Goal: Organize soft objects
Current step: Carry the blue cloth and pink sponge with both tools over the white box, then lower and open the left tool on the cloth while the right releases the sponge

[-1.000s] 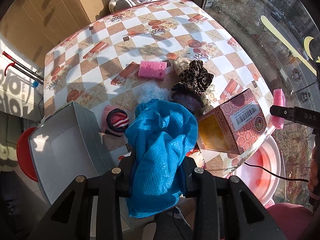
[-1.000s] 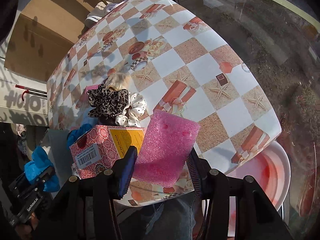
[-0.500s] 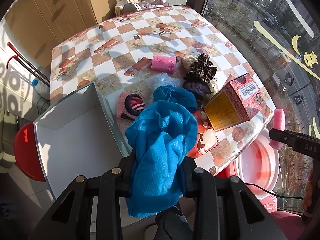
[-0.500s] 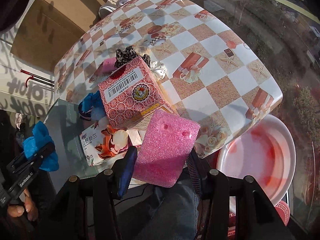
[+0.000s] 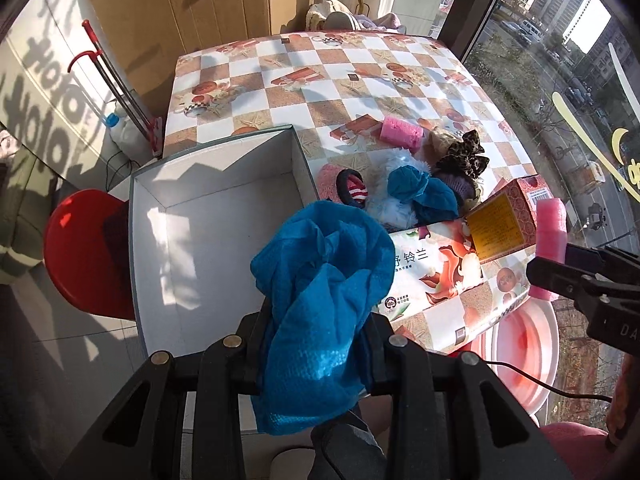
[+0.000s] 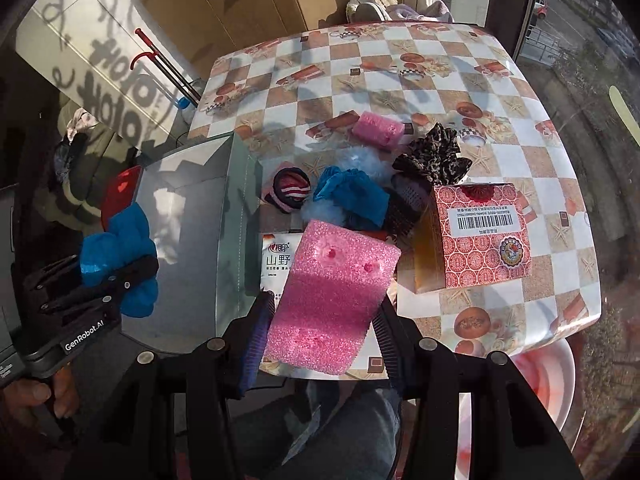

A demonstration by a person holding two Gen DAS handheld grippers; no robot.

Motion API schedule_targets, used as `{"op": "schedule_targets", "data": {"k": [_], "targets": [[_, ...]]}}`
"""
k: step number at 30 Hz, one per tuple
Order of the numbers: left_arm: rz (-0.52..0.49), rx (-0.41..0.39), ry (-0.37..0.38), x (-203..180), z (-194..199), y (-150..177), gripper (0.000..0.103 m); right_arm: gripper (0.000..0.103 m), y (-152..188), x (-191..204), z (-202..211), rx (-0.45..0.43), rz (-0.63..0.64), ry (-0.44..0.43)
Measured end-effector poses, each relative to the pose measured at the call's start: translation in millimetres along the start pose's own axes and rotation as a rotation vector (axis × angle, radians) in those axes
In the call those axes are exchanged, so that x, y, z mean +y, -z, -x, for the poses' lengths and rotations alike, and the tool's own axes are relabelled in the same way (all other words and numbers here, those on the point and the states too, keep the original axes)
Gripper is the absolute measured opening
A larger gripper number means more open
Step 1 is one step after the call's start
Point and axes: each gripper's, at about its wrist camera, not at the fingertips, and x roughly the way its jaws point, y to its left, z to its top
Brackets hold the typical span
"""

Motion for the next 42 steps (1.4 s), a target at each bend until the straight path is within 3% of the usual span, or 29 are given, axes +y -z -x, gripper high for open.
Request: {"op": "schedule_targets", "data": {"k": [8, 18, 29, 42], "targets": [[0.111, -0.009, -0.029, 38, 4, 15, 0.037, 0.052, -24, 59, -11, 0.016, 0.163, -0.040], [0.111, 0.044, -0.077, 55, -8, 30, 0.037, 0.052, -34, 123, -36, 0.074, 0.283, -0.117], [0.131, 0.087, -0.060, 60, -19, 36, 0.037, 0.052, -25, 127, -54, 0.151, 0.285, -0.120], [0.120, 0.091, -0.055, 61, -22, 34, 0.037, 0.052, -27, 126, -57, 0.161, 0.273, -0.122]]}}
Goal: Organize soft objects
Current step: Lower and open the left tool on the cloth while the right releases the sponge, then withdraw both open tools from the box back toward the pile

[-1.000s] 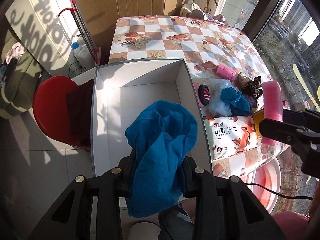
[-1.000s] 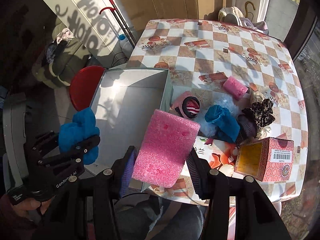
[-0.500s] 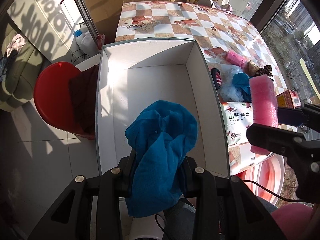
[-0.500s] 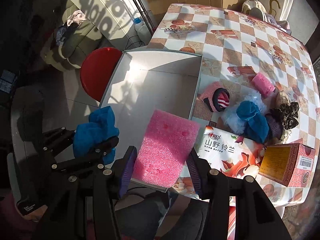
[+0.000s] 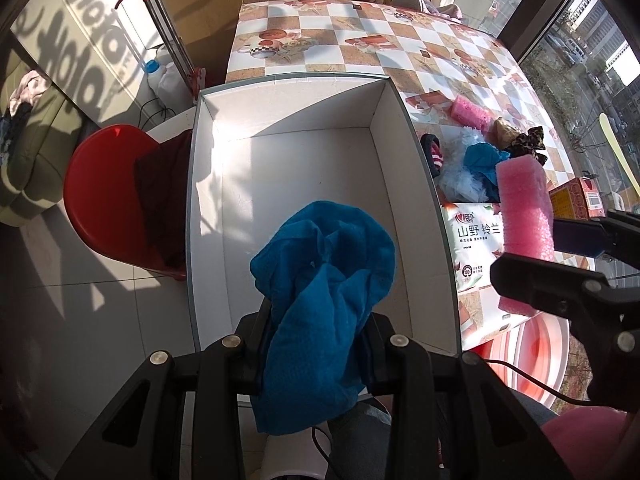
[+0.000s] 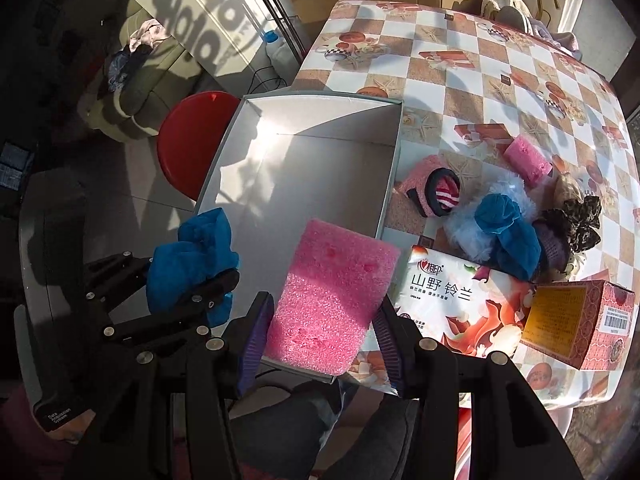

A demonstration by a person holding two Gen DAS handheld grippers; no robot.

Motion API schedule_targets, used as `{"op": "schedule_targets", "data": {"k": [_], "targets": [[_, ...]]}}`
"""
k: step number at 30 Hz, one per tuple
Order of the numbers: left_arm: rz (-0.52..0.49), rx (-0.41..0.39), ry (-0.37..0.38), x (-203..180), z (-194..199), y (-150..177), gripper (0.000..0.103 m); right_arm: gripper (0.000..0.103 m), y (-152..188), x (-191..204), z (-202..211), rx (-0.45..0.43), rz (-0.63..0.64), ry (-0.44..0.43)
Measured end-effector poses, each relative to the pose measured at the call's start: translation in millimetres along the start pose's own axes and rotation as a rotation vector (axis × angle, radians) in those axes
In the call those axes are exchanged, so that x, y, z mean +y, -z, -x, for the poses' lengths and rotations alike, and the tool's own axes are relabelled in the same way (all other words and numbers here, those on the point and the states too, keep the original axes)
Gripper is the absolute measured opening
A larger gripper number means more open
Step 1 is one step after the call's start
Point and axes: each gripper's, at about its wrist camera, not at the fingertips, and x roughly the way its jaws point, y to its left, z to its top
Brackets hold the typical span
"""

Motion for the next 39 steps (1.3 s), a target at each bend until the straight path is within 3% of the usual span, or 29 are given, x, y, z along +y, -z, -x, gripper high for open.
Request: {"op": "schedule_targets", "data": {"k": [23, 27, 31, 32, 33, 35, 39], "targets": [[0.059, 0.068, 0.001, 15, -18, 8, 0.039, 0.052, 0, 16, -18, 0.059, 0.059, -0.043], [0.061, 0.064, 0.001, 15, -17, 8, 0.046, 0.052, 0, 19, -20, 0.062, 0.073, -0.054], [0.045, 0.060, -0.005, 12, -17, 7, 0.066, 0.053, 0, 20, -20, 0.063, 0.070, -0.057], [0.042, 0.058, -0.009, 11, -16, 7, 0.071, 0.059, 0, 19, -20, 0.063, 0.067, -0.058], [0.040, 0.056, -0.013, 10, -16, 6, 0.073, 0.074, 0, 18, -20, 0.063, 0.062, -0.059], [0.041, 0.058, -0.021, 9, -16, 5, 0.080, 0.088, 1, 14, -17, 0.052, 0.050, -0.058], [0.059, 0.069, -0.020, 9, -20, 3, 0.085, 0.088, 2, 5, -11, 0.032, 0.022, -0.042]]}}
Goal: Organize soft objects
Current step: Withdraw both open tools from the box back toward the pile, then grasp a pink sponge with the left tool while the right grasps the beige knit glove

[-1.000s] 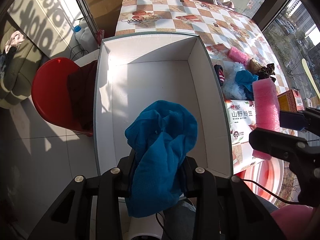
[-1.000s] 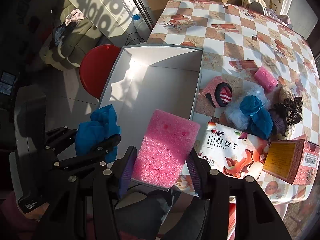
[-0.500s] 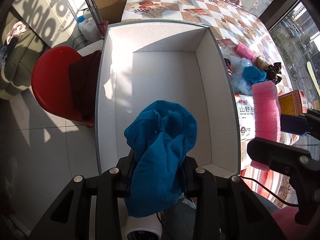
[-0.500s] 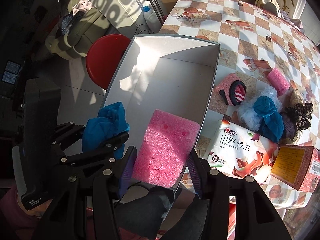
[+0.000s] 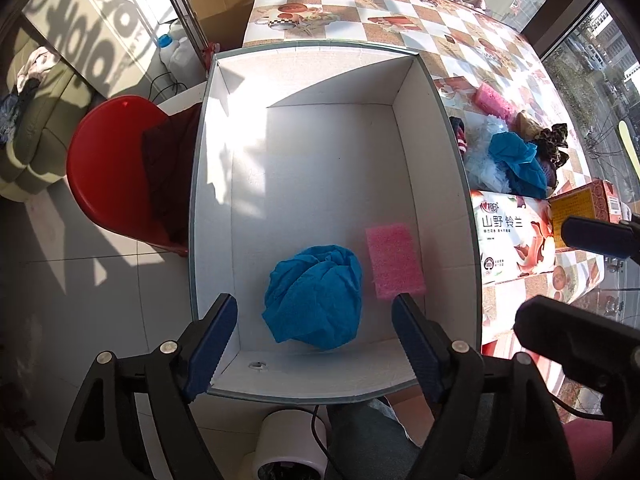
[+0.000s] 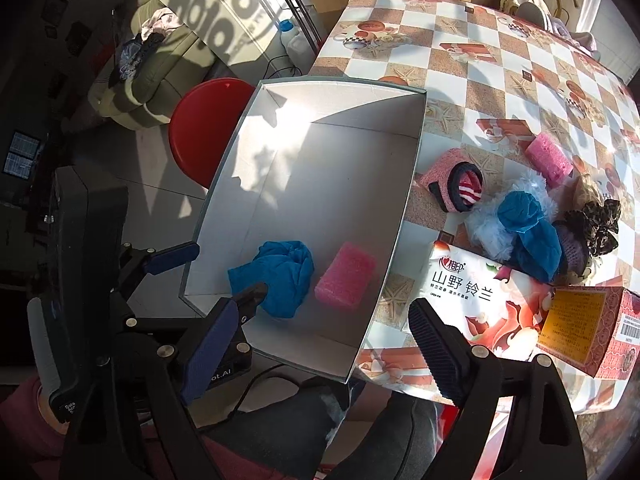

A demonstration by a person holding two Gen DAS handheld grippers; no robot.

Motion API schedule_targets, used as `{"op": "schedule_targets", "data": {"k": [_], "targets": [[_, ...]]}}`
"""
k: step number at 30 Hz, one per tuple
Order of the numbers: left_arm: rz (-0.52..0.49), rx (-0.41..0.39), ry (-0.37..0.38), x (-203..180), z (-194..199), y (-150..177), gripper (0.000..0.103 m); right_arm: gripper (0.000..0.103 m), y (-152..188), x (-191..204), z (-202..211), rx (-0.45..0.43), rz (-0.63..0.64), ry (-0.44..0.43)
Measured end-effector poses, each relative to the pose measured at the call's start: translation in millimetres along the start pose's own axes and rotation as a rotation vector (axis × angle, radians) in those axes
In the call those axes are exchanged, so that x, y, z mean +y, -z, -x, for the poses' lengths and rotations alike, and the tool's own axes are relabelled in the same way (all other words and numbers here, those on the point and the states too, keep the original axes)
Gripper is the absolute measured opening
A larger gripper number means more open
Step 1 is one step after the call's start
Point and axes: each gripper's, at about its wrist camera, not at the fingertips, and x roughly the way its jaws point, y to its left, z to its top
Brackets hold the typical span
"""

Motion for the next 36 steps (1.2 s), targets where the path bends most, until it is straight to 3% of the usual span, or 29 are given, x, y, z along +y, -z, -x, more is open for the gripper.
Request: {"op": "schedule_targets", "data": {"k": [2, 4, 13, 20, 23, 30, 36], "targets": [[0.016, -0.005, 0.011, 0, 0, -3, 0.095, 0.089, 1, -8, 0, 0.005, -0.025, 0.003], [0.028, -0.015, 0.025, -1, 2, -7, 0.103, 0.103, 3, -17, 1, 0.006, -0.052, 0.012], [-0.004, -0.079, 0.134, -34, 29, -46, 0.103, 0.103, 4, -82, 55, -0.116, -0.229, 0.045], [-0.132, -0.105, 0.122, -95, 35, -101, 0.103, 0.103, -1, -190, 124, -0.190, -0.403, 0.142], [-0.208, -0.094, 0.092, -131, 23, -129, 0.103, 0.103, -6, -239, 134, -0.167, -0.451, 0.214], [-0.351, -0.032, 0.021, -217, -40, -196, 0.103, 0.103, -34, -337, 87, -0.018, -0.495, 0.221], [-0.370, 0.042, 0.009, -263, -100, -238, 0.103, 0.103, -67, -380, 12, 0.122, -0.464, 0.182]]}}
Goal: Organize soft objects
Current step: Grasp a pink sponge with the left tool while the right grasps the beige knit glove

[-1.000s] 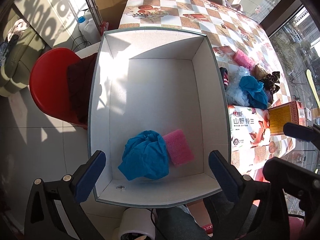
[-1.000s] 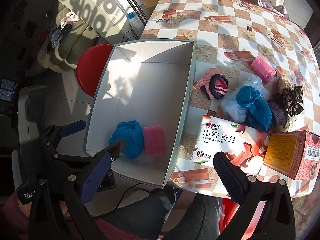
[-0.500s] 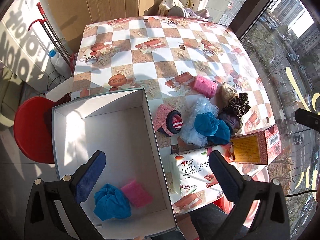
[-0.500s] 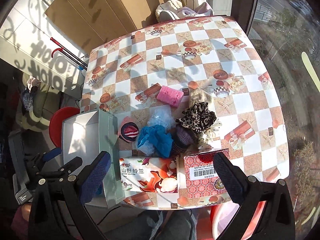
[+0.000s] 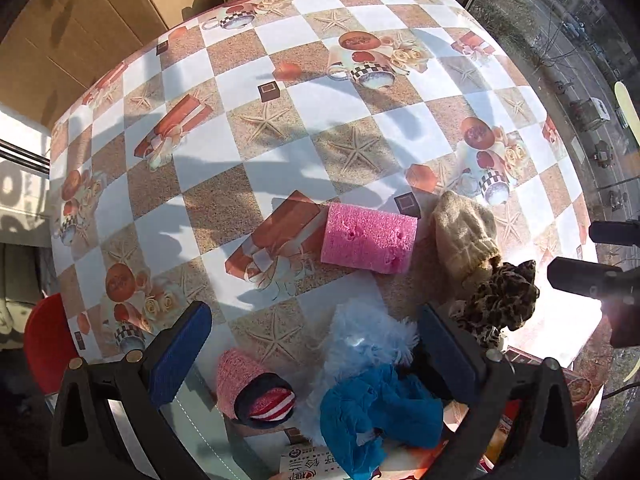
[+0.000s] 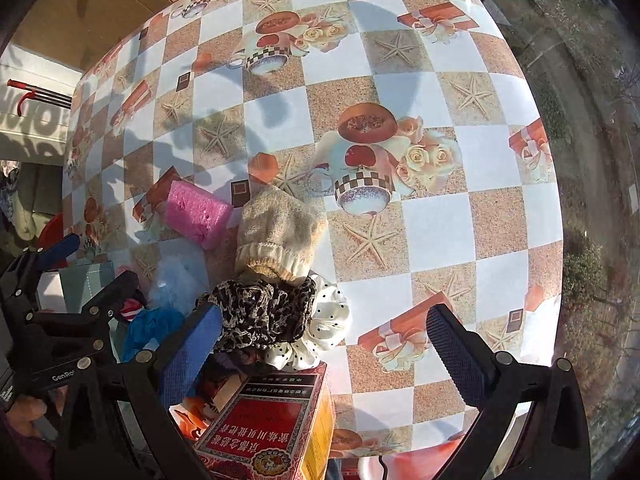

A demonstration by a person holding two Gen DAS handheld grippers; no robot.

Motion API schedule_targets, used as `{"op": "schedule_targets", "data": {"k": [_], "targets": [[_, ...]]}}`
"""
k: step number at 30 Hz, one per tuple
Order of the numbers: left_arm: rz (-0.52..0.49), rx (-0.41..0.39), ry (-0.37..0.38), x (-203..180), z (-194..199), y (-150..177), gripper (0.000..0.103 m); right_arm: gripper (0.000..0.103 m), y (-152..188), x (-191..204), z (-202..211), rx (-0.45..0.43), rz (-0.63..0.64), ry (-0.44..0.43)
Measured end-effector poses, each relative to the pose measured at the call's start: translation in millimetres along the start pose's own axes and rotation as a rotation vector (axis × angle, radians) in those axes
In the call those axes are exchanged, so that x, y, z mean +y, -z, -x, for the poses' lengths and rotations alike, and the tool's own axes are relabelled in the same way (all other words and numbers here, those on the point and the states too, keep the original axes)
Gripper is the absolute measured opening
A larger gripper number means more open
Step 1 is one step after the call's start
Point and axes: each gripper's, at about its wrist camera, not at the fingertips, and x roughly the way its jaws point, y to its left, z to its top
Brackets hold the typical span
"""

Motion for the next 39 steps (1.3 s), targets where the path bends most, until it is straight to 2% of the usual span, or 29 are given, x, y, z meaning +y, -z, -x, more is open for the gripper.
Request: {"op": "schedule_targets", "data": {"k": [6, 9, 14, 16, 19, 20, 22, 24, 26, 29, 33, 39], "targets": [[-0.050, 0.040, -0.034, -18, -31, -14, 0.103, 0.103, -35, -8, -58, 0.099, -0.029, -0.040], [-0.067, 0.051, -0.042, -23, -38, -12, 0.103, 0.103, -43, -2, -76, 0.129, 0.017, -0.029], [-0.078, 0.068, -0.055, -32, -50, -18, 0.103, 0.103, -43, -7, -86, 0.108, 0.075, 0.092], [-0.071, 0.073, -0.053, -34, -55, -22, 0.103, 0.103, -41, -27, -83, 0.094, 0.053, 0.136], [-0.057, 0.085, -0.056, -33, -64, -27, 0.103, 0.103, -38, -72, -76, 0.085, -0.044, 0.187], [-0.049, 0.090, -0.055, -32, -67, -28, 0.103, 0.103, -36, -85, -72, 0.080, -0.084, 0.167], [-0.030, 0.095, -0.043, -30, -71, -29, 0.103, 0.103, -30, -104, -62, 0.049, -0.163, 0.055], [-0.019, 0.096, -0.042, -29, -75, -30, 0.103, 0.103, -24, -109, -56, 0.029, -0.205, -0.043], [-0.013, 0.101, -0.046, -28, -79, -31, 0.103, 0.103, -25, -102, -57, 0.022, -0.207, -0.086], [0.003, 0.113, -0.060, -25, -87, -30, 0.103, 0.103, -30, -82, -62, 0.015, -0.160, -0.081], [0.055, 0.117, -0.015, -18, -93, -27, 0.103, 0.103, -33, -59, -74, 0.021, -0.100, -0.034], [0.063, 0.110, -0.002, -15, -91, -18, 0.103, 0.103, -29, -45, -77, -0.001, -0.075, -0.008]]}}
